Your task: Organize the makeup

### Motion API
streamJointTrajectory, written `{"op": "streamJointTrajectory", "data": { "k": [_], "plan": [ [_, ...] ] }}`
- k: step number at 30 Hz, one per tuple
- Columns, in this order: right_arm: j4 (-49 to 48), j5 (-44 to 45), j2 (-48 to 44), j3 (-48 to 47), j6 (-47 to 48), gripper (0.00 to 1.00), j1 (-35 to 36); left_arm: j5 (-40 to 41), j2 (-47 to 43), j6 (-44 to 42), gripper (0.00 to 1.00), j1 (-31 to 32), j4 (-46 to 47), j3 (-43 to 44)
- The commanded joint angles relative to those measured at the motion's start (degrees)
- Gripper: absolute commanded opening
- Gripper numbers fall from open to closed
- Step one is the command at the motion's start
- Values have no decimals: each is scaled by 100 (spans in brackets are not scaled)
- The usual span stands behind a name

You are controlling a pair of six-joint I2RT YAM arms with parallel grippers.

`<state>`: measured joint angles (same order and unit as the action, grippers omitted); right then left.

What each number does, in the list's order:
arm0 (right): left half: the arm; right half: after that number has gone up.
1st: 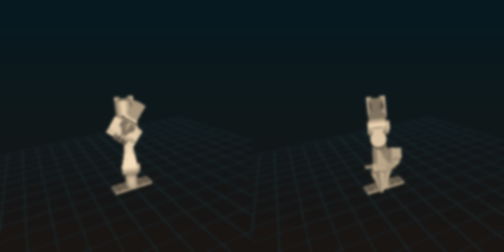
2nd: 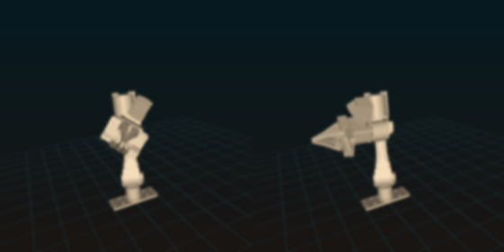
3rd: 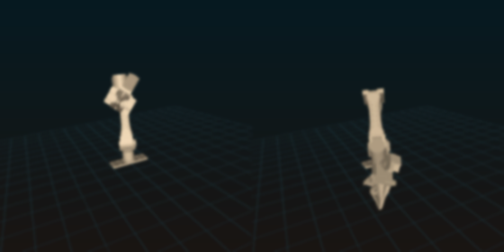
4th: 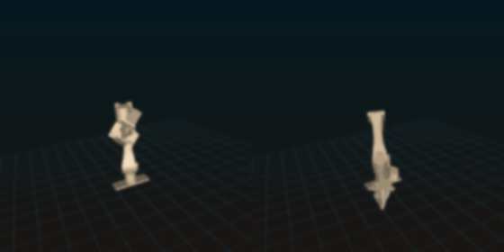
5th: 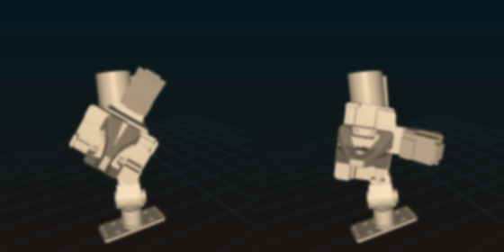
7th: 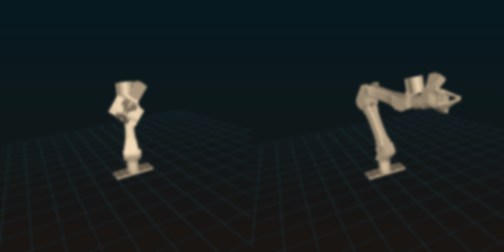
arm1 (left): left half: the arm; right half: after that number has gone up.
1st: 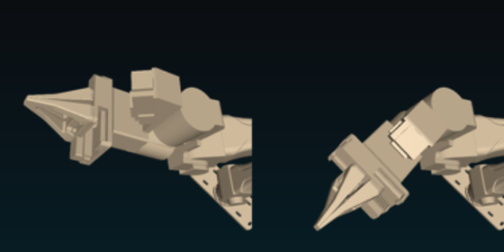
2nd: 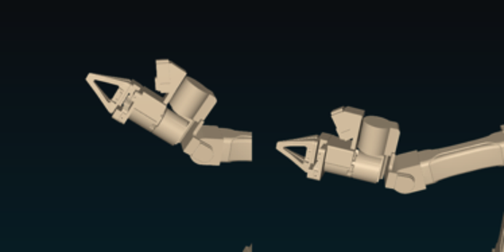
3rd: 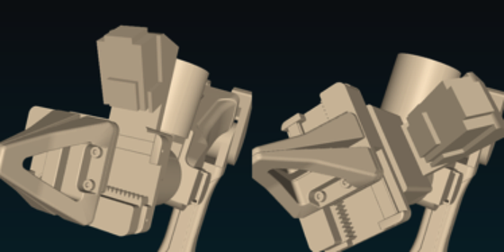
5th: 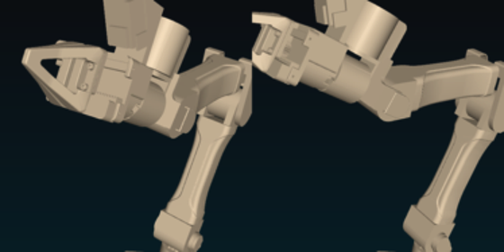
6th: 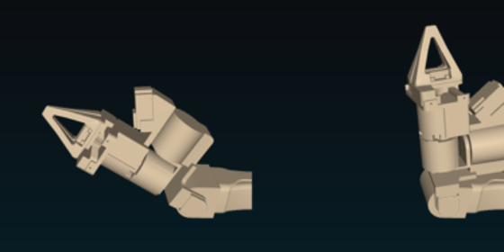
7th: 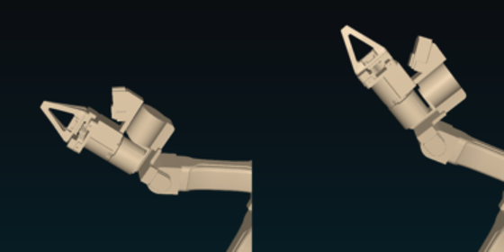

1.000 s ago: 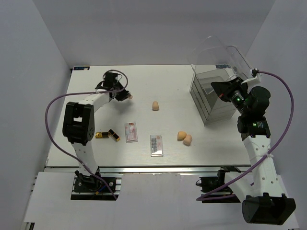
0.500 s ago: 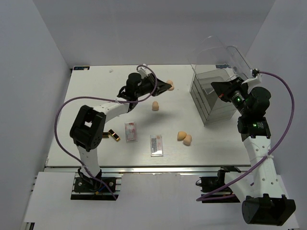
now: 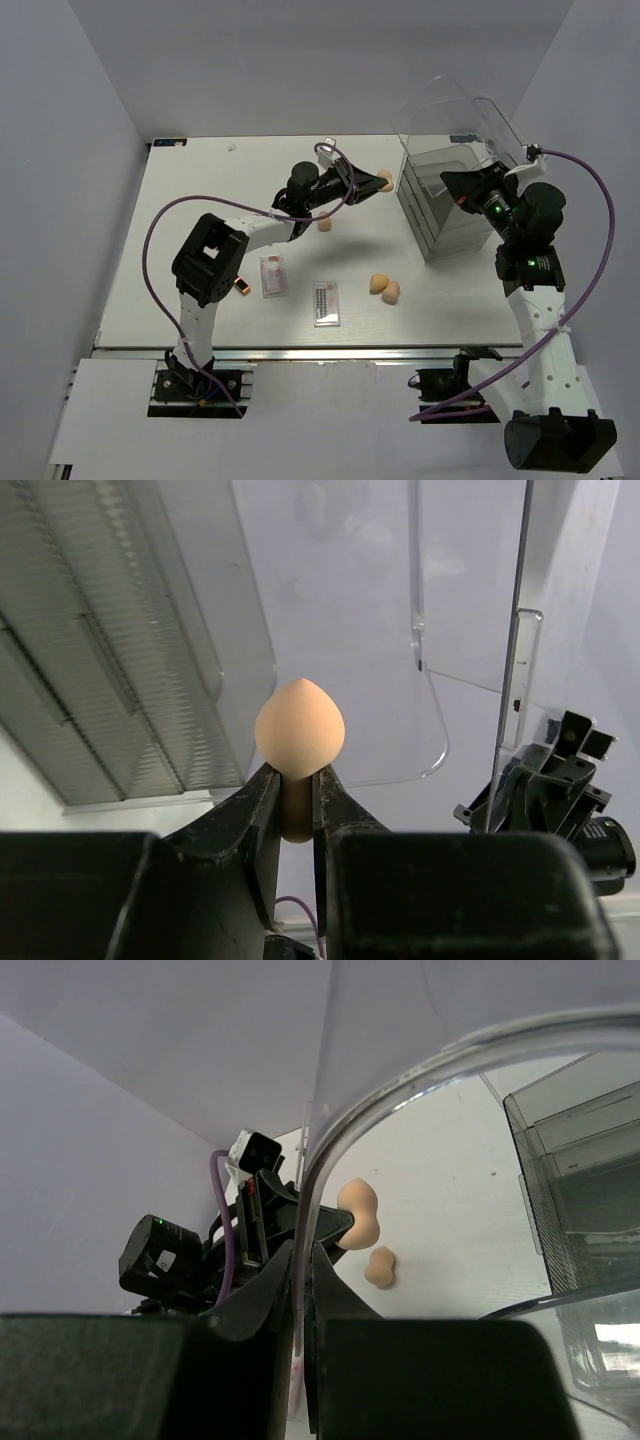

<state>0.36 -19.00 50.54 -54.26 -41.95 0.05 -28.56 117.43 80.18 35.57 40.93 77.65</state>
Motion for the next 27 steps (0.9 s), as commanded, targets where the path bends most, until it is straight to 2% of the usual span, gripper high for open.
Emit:
{"op": "streamJointTrajectory", "data": {
  "k": [1,20,27],
  "plan": [
    [-871,116,-317,-252,153,0,-14,34,96,287,12,151,495,355],
    [-810,134,-317,-261,205,0,-14,-133,869,481,12,486,495,1059],
    [-836,134,-326,-225,188,0,-14,-203,1335,481,12,626,285,1656]
  ]
}}
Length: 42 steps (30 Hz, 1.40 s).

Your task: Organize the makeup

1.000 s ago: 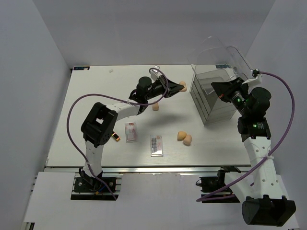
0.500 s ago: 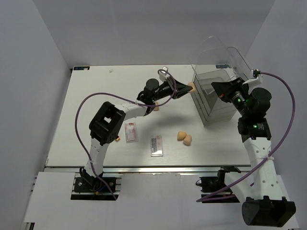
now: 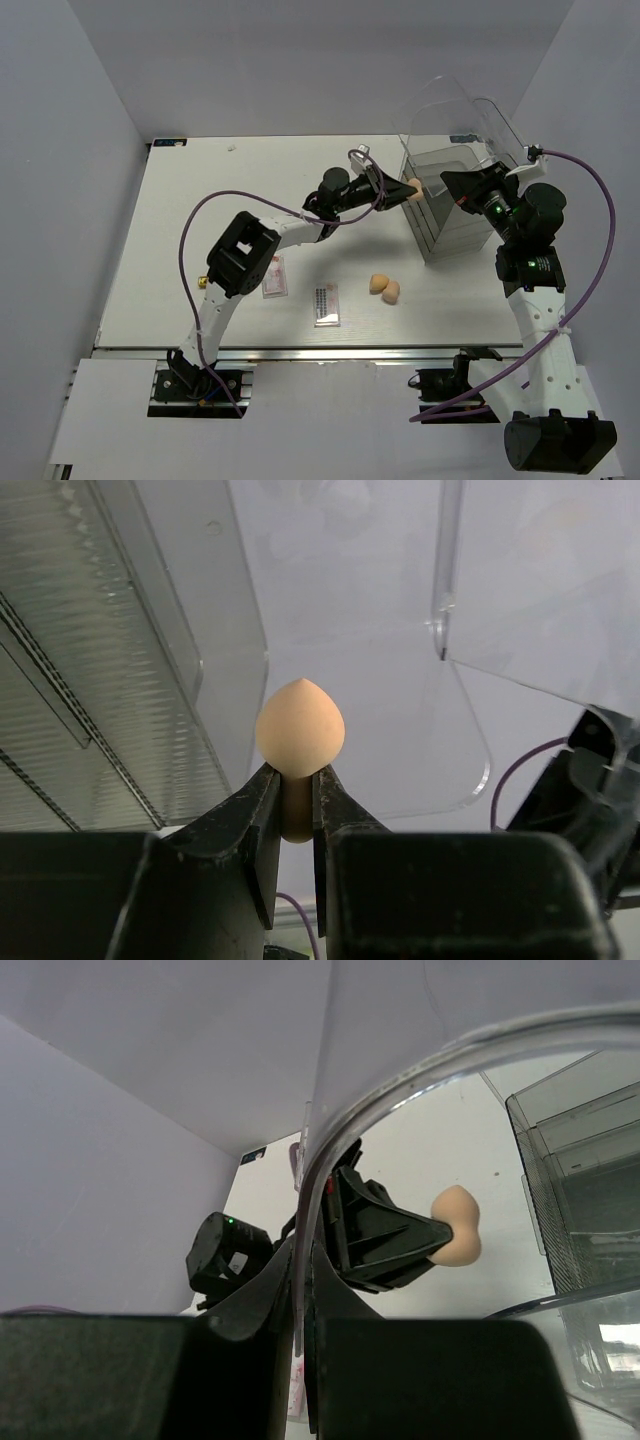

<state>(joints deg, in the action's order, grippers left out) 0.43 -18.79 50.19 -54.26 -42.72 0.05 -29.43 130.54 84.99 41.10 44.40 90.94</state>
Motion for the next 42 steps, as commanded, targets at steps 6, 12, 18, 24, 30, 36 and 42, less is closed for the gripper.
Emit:
{"op": "streamJointTrajectory", "data": {
  "k": [6,12,18,24,30,36,42],
  "plan": [
    [-834,94,-309,-182,246,0,-14,-160,612,26,13,144,-396,1268],
    [-842,94,-317,-146,238,0,-14,-45,920,18,14,170,-766,1804],
    [-860,95,-309,-137,229,0,-14,104,1008,-9,14,205,-915,2024],
    [-860,86,-309,-129,220,0,-14,314,1149,-132,22,223,-1415,2437],
    [-869,94,-309,-111,220,0,-14,570,1158,-404,52,276,-2269,2798],
    [-878,103,-317,-111,203,0,-14,570,1193,-360,64,284,-2427,2877],
    [-895,95,-300,-155,194,0,-14,535,1211,-413,64,284,-2489,3035]
  ]
}}
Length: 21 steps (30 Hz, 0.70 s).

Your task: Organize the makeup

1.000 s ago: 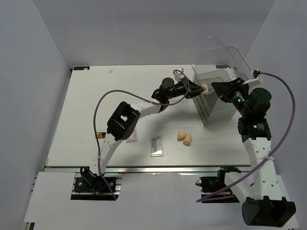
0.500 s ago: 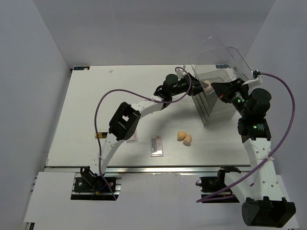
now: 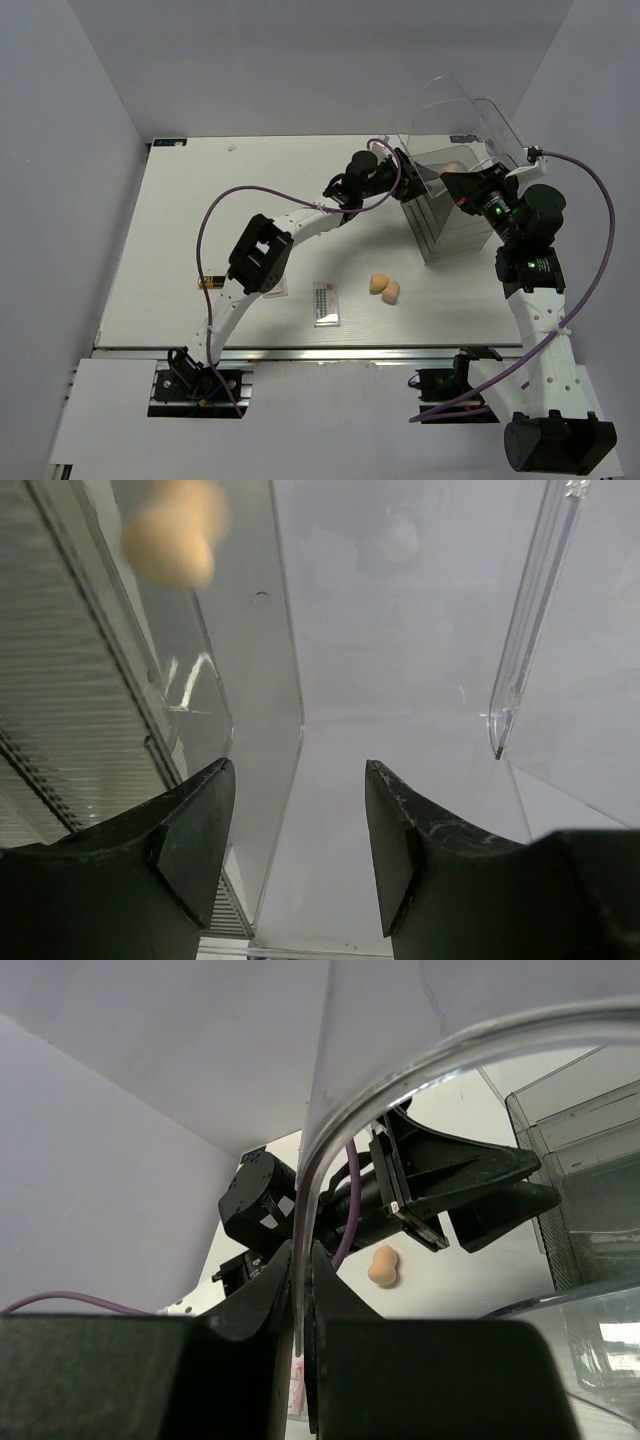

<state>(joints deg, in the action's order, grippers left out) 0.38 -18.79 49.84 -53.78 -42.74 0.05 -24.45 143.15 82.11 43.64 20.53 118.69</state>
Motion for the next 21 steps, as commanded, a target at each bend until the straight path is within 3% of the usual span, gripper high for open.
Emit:
{"op": "streamJointTrajectory", "data": {
  "k": [1,9,17,21],
  "plan": [
    [-891,103,-265,-203,196,0,-14,28,-68,-142,64,31,-102,259],
    [-873,94,-282,-212,196,0,-14,151,-734,-755,55,-48,-172,-214],
    [-882,103,-309,-177,196,0,-14,344,-2185,-1802,41,-259,-348,-2207],
    [-865,77,-300,-133,196,0,-14,441,-2748,-2295,28,-365,-445,-2895]
  ]
}}
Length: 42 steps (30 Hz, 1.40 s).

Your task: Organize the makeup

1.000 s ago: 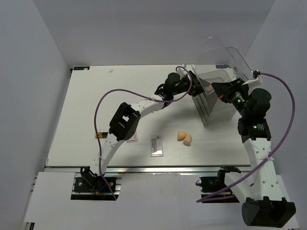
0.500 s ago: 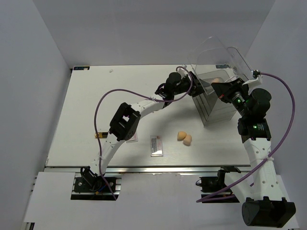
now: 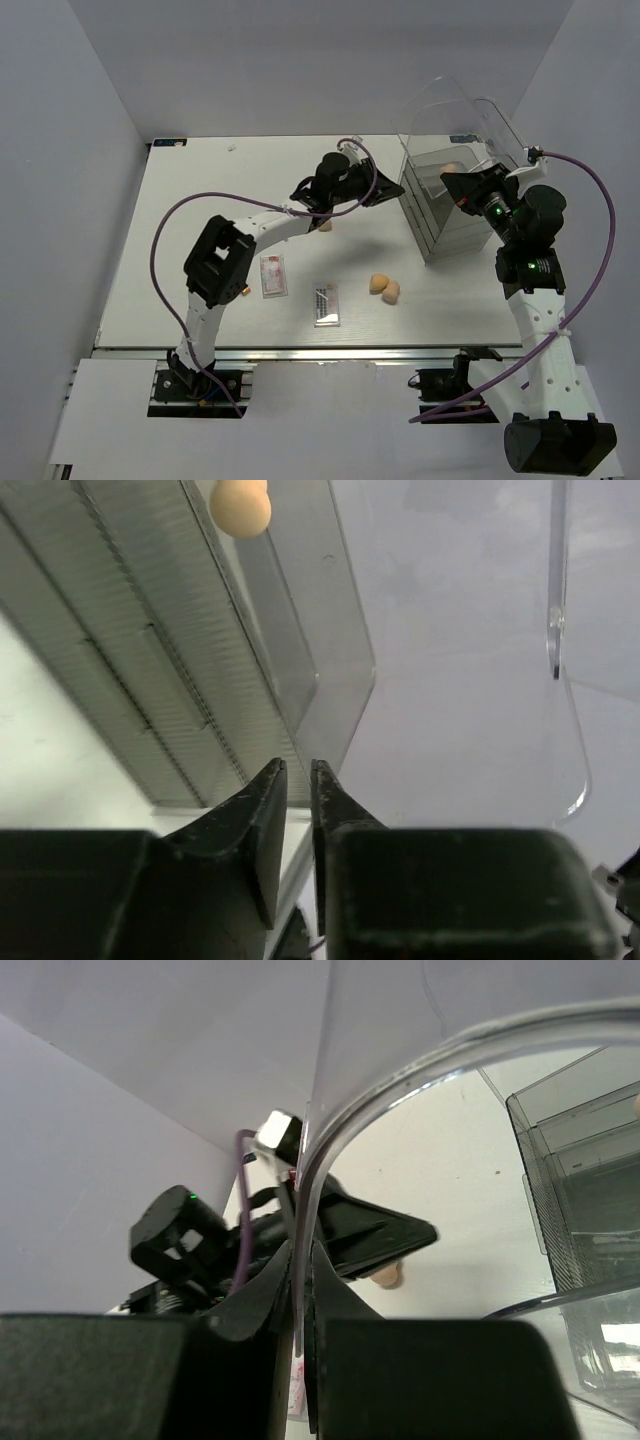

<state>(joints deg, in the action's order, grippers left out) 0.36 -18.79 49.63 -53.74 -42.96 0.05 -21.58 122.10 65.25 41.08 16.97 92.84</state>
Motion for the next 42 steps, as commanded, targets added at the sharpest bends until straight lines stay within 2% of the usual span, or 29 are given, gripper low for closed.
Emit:
{"op": "streamJointTrajectory", "data": {
  "k": [1,3,7,13,18,21,28,31,36,42],
  "plan": [
    [-854,77,-261,-146,218,0,-14,233,-827,-715,25,-161,-202,-406],
    [-845,59,-243,-163,227,0,-14,304,-1021,-969,20,-223,-273,-740],
    [-827,59,-217,-199,253,0,-14,392,-1408,-1216,0,-451,-405,-1285],
    [-783,77,-243,-190,314,0,-14,523,-1804,-1787,0,-1101,-1579,-1585],
    [-766,86,-252,-137,332,0,-14,1199,-1848,-2473,50,-1418,-2847,-1392],
    [-783,94,-243,-111,367,0,-14,1489,-1769,-2824,62,-1506,-3497,-1128],
    [-730,77,-287,-23,455,0,-14,2078,-1278,-3519,68,-1515,-4517,-601],
    [-774,94,-287,3,438,0,-14,2316,-1145,-3756,70,-1515,-4554,-486],
    [-792,94,-269,39,455,0,-14,2028,-558,-3933,74,-1506,-4563,-39],
    [-757,112,-260,65,473,0,-14,1579,-161,-3906,74,-1392,-4203,191]
  ]
}}
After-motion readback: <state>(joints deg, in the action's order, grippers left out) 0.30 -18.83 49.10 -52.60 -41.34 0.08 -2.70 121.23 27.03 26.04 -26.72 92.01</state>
